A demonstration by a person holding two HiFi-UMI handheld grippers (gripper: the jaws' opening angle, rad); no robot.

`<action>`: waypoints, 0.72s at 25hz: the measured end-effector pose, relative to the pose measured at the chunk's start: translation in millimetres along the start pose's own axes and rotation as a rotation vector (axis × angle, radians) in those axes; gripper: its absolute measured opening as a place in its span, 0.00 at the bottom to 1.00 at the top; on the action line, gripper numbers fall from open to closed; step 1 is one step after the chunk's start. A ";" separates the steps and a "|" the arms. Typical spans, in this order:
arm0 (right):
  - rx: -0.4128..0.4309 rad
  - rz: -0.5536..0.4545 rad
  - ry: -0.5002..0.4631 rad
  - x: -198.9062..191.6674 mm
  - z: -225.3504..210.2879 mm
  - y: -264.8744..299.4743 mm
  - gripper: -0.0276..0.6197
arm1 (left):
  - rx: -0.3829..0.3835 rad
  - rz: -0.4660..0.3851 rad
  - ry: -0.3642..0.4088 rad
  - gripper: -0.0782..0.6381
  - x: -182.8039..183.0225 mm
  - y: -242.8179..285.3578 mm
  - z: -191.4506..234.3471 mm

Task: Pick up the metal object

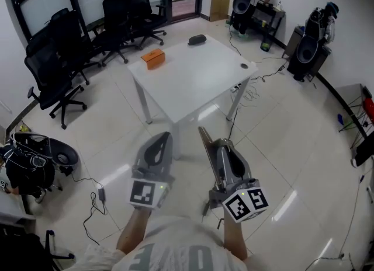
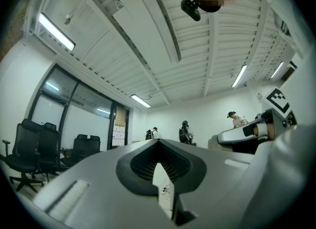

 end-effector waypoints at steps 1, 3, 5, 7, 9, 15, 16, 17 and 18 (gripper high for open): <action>0.001 -0.012 -0.003 3.8 4.0 -1.4 0.11 | -0.005 0.002 0.003 0.11 2.2 -1.2 0.9; 0.008 -0.030 -0.013 10.8 11.9 -1.2 0.11 | -0.009 -0.003 0.002 0.11 6.7 -2.5 3.6; 0.014 -0.031 -0.021 11.2 20.1 -1.4 0.11 | -0.012 -0.004 -0.004 0.11 8.1 -7.4 5.4; 0.013 -0.025 -0.033 7.4 26.4 -3.4 0.11 | -0.017 0.004 -0.007 0.11 5.3 -13.2 4.9; 0.012 -0.022 -0.039 2.8 31.2 -6.6 0.11 | -0.020 0.004 -0.015 0.11 3.9 -18.4 3.8; 0.013 -0.016 -0.047 -0.8 43.7 -15.2 0.11 | -0.017 -0.003 -0.026 0.11 9.3 -31.7 5.0; 0.014 -0.019 -0.048 -0.5 45.3 -16.2 0.11 | -0.014 -0.007 -0.024 0.11 10.6 -33.6 6.0; 0.015 -0.022 -0.049 -0.5 46.8 -17.4 0.11 | -0.013 -0.010 -0.022 0.11 11.4 -35.6 6.8; 0.014 -0.024 -0.050 -1.1 48.0 -18.9 0.11 | -0.012 -0.011 -0.020 0.11 11.6 -38.0 7.3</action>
Point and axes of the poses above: the fingertips, and each gripper's own axes: y forward along the fingers, z to its left, x out of its top, the point moved 2 cm from there along -y, backward along the fingers, and after that the axes turned 5 degrees about y, right-handed, at the moved point
